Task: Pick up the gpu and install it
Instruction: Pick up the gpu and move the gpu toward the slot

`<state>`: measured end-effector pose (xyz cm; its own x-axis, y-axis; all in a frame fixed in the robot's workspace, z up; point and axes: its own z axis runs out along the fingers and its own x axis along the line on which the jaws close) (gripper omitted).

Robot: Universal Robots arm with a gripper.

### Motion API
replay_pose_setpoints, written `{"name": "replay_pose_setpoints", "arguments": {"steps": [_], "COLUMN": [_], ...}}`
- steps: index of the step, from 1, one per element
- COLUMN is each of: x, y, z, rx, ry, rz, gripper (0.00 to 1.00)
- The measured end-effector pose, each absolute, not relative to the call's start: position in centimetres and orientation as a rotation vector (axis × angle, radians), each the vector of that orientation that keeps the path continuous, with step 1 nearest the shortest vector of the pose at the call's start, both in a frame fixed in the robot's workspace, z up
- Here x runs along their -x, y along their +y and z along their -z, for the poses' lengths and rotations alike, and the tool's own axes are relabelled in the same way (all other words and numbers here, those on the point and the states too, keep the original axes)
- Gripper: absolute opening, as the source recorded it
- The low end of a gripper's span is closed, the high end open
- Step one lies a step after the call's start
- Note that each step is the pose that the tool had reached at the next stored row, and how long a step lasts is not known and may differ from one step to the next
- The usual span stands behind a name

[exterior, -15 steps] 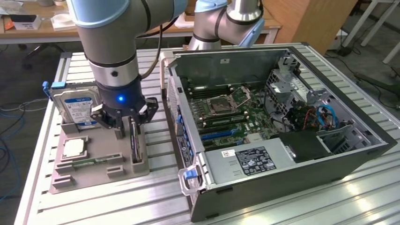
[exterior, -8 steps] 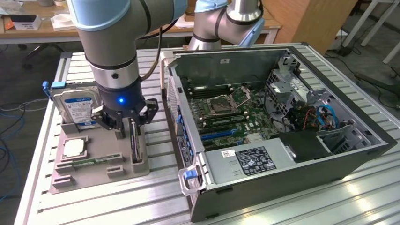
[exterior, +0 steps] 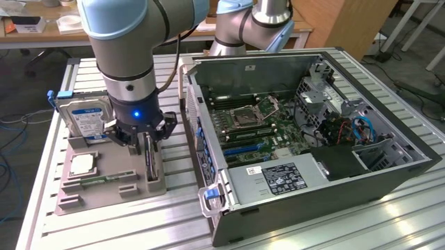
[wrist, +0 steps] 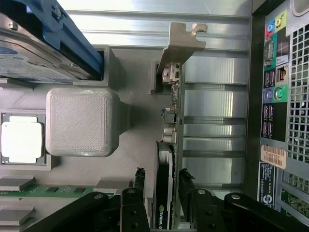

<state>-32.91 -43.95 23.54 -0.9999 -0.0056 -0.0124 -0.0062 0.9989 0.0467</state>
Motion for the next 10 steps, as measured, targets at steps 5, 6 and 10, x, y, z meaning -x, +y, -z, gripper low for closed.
{"name": "replay_pose_setpoints", "arguments": {"steps": [5,6,10], "x": [32.91,32.91,32.91], "y": [-43.96,-43.96,-43.96], "z": [-23.21,-23.14,-22.77], "rx": [0.009,0.009,0.009], "ry": [3.129,3.129,3.129], "rz": [-0.073,-0.073,-0.073], "gripper": [0.41,0.41,0.41]}}
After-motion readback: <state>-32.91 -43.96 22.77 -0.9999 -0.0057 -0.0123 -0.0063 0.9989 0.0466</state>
